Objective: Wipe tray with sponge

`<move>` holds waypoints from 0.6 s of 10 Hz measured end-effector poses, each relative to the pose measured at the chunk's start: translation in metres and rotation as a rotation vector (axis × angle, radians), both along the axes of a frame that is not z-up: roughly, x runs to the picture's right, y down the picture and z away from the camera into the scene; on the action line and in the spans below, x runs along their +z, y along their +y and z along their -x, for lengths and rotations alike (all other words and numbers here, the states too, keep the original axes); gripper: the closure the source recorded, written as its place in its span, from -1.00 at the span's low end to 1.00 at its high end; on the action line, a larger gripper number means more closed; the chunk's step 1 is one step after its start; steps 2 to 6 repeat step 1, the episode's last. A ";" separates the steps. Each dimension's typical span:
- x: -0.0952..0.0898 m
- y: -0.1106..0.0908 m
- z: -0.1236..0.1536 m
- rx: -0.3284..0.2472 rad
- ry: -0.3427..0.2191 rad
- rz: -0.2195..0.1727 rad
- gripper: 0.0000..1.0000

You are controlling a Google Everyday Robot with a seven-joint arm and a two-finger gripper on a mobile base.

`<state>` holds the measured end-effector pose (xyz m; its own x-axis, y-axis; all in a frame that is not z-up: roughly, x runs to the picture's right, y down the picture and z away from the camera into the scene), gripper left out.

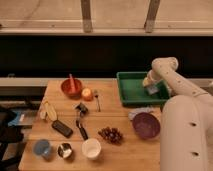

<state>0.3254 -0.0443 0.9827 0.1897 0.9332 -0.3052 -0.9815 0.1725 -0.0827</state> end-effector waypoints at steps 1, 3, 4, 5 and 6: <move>0.005 -0.006 0.004 0.006 -0.014 0.009 0.86; 0.005 -0.006 0.004 0.006 -0.014 0.009 0.86; 0.005 -0.006 0.004 0.006 -0.014 0.009 0.86; 0.005 -0.006 0.004 0.006 -0.014 0.009 0.86; 0.005 -0.006 0.004 0.006 -0.014 0.009 0.86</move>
